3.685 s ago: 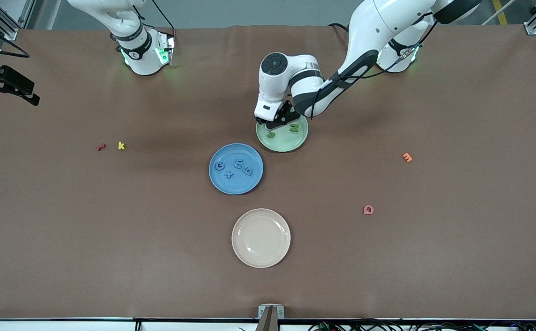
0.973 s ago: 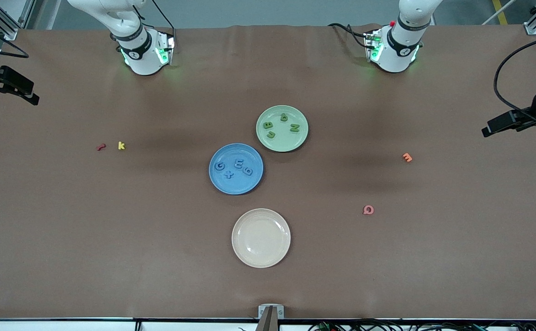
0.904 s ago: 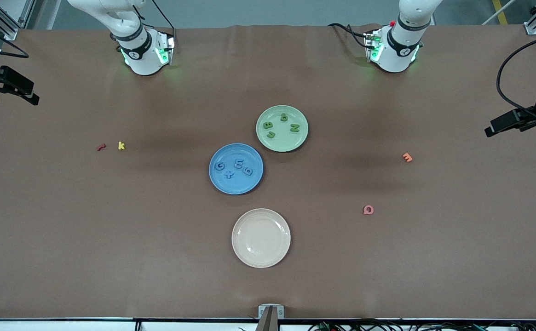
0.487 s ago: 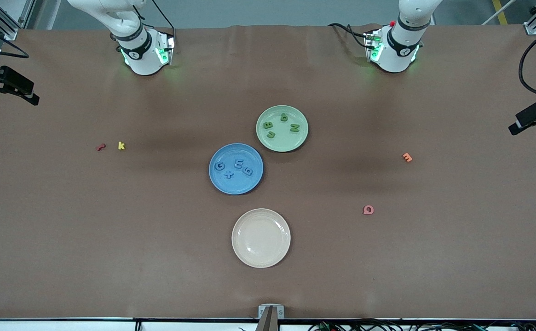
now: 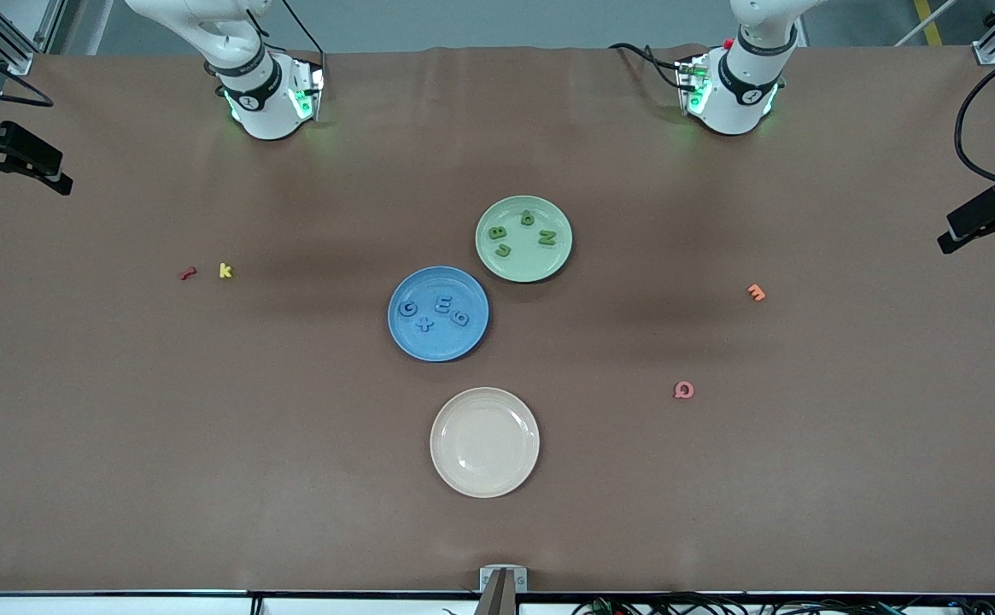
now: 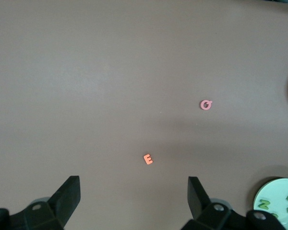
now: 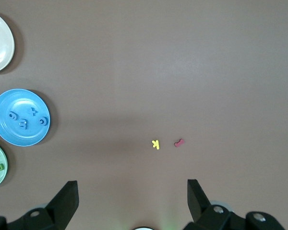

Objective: Sort letters by color into matching plates

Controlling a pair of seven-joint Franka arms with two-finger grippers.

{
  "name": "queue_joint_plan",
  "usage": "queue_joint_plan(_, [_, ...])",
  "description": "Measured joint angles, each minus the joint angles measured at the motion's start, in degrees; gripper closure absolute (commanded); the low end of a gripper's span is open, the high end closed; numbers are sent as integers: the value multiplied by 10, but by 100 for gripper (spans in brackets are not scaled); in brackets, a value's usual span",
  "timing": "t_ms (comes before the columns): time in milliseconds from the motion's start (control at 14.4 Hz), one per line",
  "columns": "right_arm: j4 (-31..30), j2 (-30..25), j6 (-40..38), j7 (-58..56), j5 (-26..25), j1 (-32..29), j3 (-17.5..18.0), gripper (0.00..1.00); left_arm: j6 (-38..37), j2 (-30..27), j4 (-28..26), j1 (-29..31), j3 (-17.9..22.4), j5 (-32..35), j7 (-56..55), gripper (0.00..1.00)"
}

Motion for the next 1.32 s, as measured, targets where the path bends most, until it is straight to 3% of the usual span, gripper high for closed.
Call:
queue_joint_plan(209, [0,0,0,0,0,0,0,0,0,0,0,-113,113,0,0,1])
queue_joint_plan(417, [0,0,0,0,0,0,-1,0,0,0,0,-179,175,0,0,1])
queue_joint_plan(1321, [0,0,3,0,-7,0,-1,0,0,1,2,-188,185,0,0,1])
